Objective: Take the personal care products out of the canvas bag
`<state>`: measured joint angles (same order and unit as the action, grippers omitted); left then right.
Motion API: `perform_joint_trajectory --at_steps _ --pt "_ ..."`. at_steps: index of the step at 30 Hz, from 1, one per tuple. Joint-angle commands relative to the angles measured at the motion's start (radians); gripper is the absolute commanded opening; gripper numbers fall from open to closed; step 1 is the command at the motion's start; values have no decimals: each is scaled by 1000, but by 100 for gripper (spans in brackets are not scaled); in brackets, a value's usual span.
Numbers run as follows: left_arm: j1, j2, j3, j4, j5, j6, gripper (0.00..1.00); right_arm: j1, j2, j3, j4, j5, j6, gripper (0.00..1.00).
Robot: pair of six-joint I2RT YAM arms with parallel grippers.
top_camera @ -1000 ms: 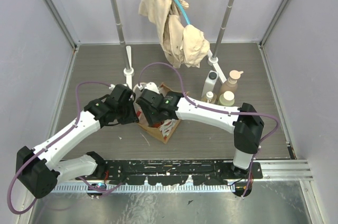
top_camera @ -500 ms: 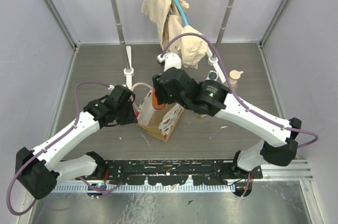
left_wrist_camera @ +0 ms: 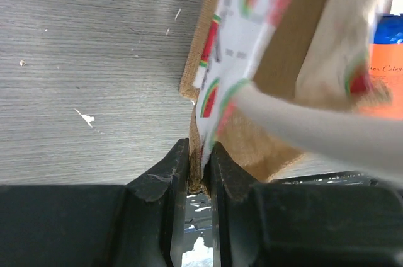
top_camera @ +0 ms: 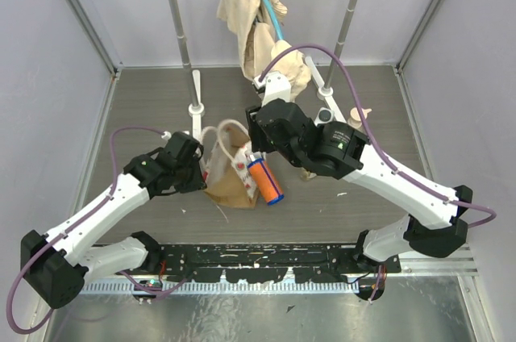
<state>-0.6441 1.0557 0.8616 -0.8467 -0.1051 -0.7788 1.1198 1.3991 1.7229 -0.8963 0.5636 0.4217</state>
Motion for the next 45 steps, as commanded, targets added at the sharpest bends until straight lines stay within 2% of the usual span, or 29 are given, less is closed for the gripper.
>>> perform_joint_trajectory --at_steps 1,9,14,17,22,26,33,41,45 --pt "-3 5 11 -19 32 4 25 -9 -17 -27 101 14 -18 49" --pt "-3 -5 43 -49 5 13 25 -80 39 -111 108 -99 3 50" --pt "-2 -24 35 -68 -33 11 25 -140 63 -225 67 -218 8 60" --pt "-1 -42 34 -80 -54 5 25 -178 101 -319 68 -290 -11 62" --pt "-2 -91 41 -121 -110 -4 26 -267 131 -491 176 -333 -51 63" --pt "-2 -134 63 -201 -215 -20 30 -336 153 -573 272 -430 -90 63" --pt "18 -142 102 -294 -293 -33 34 -349 239 -584 371 -548 -121 63" --pt "39 -178 119 -351 -368 -38 39 -336 249 -569 381 -637 -100 63" --pt "44 -180 118 -341 -362 -34 40 -292 283 -555 362 -622 -103 63"
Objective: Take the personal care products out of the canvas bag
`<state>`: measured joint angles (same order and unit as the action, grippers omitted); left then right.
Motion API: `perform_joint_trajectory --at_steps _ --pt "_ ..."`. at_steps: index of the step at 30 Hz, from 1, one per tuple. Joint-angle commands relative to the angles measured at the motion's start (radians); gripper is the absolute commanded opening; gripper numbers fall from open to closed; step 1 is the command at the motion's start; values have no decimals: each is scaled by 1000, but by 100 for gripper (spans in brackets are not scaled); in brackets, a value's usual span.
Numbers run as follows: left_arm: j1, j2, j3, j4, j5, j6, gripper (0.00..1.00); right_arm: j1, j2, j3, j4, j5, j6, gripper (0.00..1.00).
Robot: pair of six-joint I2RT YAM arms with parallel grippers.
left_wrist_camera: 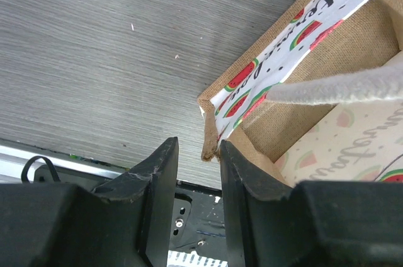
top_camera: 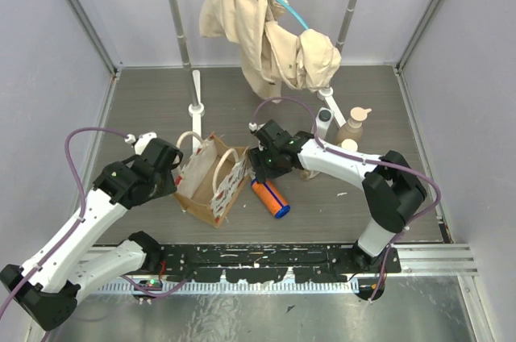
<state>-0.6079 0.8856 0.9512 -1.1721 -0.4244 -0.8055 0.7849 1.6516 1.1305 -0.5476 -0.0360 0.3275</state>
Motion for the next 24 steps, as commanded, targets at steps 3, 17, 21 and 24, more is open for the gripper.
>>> perform_joint_trajectory --at_steps 3,17,21,24 --pt "10 -10 30 -19 -41 -9 40 77 78 50 0 -10 -9 63" --pt "19 -67 57 -69 -92 -8 44 174 235 156 -89 112 -15 65" --pt "25 -66 63 -82 -103 -8 45 175 244 141 -83 115 -8 70" --pt "33 -69 71 -93 -116 -6 46 174 239 122 -78 125 -2 73"
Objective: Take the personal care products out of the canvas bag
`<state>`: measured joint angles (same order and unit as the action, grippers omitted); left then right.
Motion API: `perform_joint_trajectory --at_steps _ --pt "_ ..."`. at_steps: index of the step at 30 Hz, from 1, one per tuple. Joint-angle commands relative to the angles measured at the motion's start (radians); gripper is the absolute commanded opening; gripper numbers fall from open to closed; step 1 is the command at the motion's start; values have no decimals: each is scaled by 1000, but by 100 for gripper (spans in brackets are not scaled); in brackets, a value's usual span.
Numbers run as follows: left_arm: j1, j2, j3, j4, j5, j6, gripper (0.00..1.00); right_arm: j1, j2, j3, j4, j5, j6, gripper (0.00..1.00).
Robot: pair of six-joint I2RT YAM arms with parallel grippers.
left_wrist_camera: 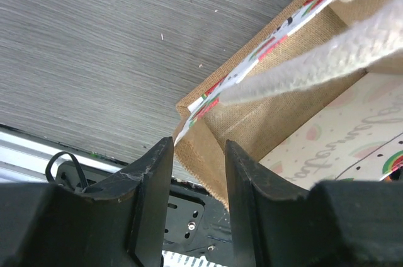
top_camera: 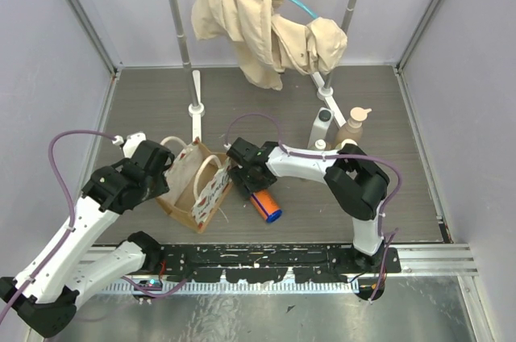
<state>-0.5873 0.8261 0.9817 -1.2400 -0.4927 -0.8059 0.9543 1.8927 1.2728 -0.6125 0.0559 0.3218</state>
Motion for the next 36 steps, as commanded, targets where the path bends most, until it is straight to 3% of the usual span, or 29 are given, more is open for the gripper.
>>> perform_joint_trajectory --at_steps 1,6,17,26,30,36 --pt "15 -11 42 -25 -49 -6 46 6 -3 -27 -11 37 5 73" --pt "19 -12 35 -17 -30 3 46 6 -61 -71 20 98 36 63" --pt "20 -11 12 26 60 11 42 -28 -424 -203 243 359 65 51" --pt "20 -22 -7 60 129 8 41 -65 -590 -532 785 585 -38 44" --pt "20 -22 -1 66 149 7 41 -74 -576 -693 1120 665 -94 43" --pt "20 -19 23 47 160 15 40 -74 -471 -718 1413 758 -143 43"
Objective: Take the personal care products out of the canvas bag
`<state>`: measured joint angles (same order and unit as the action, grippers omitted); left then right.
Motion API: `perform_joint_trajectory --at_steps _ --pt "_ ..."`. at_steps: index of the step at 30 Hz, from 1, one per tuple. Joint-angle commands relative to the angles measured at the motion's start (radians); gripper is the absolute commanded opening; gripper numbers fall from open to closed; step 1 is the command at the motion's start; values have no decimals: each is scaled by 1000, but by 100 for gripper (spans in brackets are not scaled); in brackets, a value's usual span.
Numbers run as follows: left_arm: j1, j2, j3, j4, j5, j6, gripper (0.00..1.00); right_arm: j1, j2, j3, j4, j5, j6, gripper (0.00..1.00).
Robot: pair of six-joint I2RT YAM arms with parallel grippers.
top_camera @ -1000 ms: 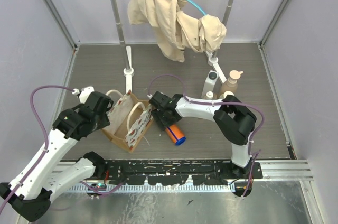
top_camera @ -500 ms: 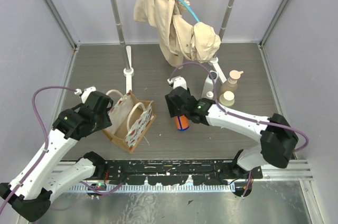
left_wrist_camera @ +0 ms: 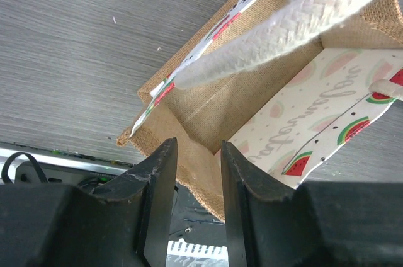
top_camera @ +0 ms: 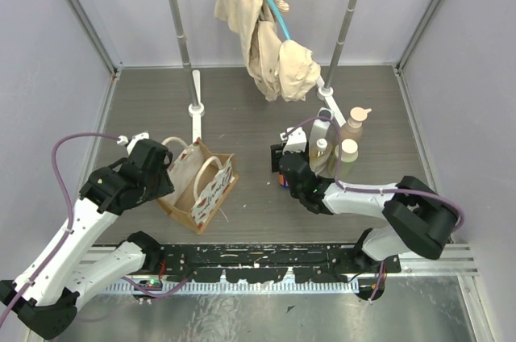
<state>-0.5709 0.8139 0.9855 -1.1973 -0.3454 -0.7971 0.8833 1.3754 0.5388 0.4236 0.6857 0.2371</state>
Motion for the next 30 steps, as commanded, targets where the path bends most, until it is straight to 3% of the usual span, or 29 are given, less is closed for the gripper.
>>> perform_joint_trajectory --at_steps 1,9,18,23,25,27,30 --pt "3 -6 25 1 13 9 40 -3 68 20 416 147 -72 42" --pt "3 9 45 -7 9 22 40 -3 261 128 628 231 -192 42" --pt "3 18 52 -12 6 43 40 -4 519 178 1032 369 -458 40" --pt "4 25 65 -22 -6 55 40 -4 558 156 1109 417 -453 42" --pt "3 27 64 -20 -6 56 41 -4 546 132 1115 425 -435 49" --pt "3 31 62 -14 -1 56 41 -3 533 112 1116 439 -431 62" --pt "3 35 55 -4 8 56 40 4 510 91 1100 442 -428 91"
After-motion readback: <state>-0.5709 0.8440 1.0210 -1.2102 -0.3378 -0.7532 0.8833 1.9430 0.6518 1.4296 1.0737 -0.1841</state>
